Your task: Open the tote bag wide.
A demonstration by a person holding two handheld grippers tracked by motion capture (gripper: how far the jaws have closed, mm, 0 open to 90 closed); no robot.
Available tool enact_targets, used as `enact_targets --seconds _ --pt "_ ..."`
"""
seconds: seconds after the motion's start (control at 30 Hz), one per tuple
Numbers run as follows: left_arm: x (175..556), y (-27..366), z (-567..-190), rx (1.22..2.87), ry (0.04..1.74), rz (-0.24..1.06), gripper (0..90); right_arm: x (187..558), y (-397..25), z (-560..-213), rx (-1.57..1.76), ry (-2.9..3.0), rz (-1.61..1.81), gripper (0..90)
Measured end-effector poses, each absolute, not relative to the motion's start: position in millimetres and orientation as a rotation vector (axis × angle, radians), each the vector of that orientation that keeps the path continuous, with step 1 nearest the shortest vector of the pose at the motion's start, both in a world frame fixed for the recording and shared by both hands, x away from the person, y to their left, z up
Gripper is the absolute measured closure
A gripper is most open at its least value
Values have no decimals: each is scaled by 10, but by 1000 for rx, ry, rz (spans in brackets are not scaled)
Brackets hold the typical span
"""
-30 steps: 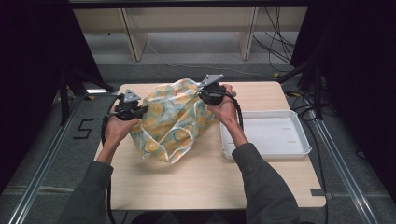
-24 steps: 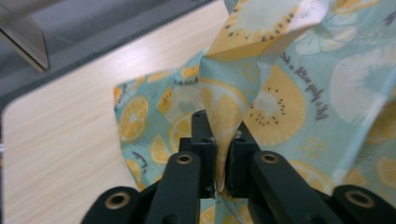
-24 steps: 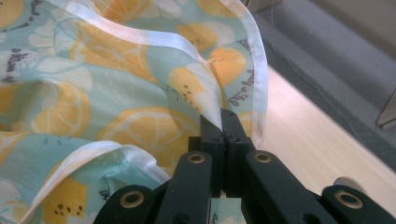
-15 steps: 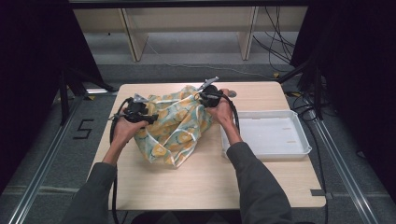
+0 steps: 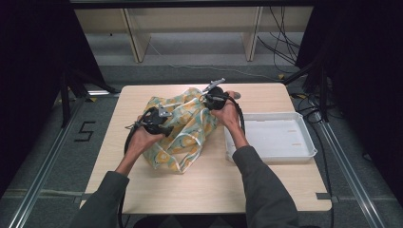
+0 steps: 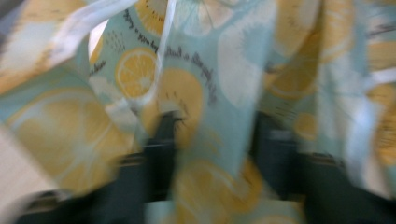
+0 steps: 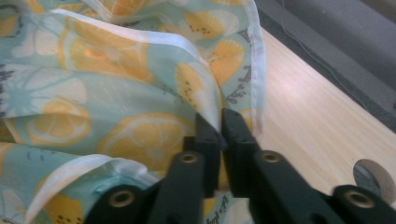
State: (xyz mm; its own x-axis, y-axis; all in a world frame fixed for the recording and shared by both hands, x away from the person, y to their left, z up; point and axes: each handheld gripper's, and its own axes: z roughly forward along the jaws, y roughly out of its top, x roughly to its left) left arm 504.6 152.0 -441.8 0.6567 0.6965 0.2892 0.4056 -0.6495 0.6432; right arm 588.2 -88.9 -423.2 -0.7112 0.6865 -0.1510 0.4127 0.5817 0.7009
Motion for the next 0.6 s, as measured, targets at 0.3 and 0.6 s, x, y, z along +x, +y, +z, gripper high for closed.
enact_targets --seconds 0.3,0.6 --pt "5214 1478 -4088 2214 918 721 897 5640 -1027 -3919 886 2241 1049 530" --pt "5402 1487 -3861 2123 946 658 896 5156 -707 -4012 657 2362 1100 381"
